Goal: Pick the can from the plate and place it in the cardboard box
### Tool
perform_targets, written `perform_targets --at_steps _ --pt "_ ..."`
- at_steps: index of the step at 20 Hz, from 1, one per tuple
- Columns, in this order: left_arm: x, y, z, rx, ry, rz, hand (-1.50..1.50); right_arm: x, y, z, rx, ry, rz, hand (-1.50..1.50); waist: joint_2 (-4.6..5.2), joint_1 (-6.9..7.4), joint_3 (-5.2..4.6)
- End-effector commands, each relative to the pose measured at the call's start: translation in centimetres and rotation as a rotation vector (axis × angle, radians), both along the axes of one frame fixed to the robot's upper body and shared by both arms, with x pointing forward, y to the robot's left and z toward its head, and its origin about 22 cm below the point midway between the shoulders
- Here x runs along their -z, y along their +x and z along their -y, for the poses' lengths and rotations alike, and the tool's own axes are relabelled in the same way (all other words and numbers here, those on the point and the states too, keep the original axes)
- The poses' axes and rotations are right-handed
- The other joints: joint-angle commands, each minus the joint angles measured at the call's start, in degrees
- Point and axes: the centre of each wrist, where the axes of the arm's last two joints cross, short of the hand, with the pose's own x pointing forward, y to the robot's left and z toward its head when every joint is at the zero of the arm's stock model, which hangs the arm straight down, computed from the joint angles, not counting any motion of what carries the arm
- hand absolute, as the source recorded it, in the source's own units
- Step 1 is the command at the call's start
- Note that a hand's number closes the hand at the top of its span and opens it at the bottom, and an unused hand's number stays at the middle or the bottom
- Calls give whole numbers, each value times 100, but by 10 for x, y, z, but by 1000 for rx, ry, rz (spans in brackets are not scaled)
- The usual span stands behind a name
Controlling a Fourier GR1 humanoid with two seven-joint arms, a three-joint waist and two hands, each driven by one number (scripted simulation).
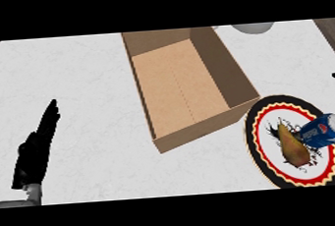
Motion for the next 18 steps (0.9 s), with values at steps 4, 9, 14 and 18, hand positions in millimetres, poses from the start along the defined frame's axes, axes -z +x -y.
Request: perform_targets --at_steps 4,9,14,18 --pt "1 0 2 17 -3 -4 0 22 -12 -12 47 -49 -18 -150 -1 -31 5" --pt "-2 8 -19 11 -8 9 0 28 -8 -8 58 -86 -58 -150 4 -16 5" --pt "3 -8 -7 -1 10 1 0 34 -27 -6 55 -79 -64 -150 -3 -30 5" --pt "-11 2 9 -9 11 14 0 44 -1 -12 56 -74 -48 -150 4 5 6"
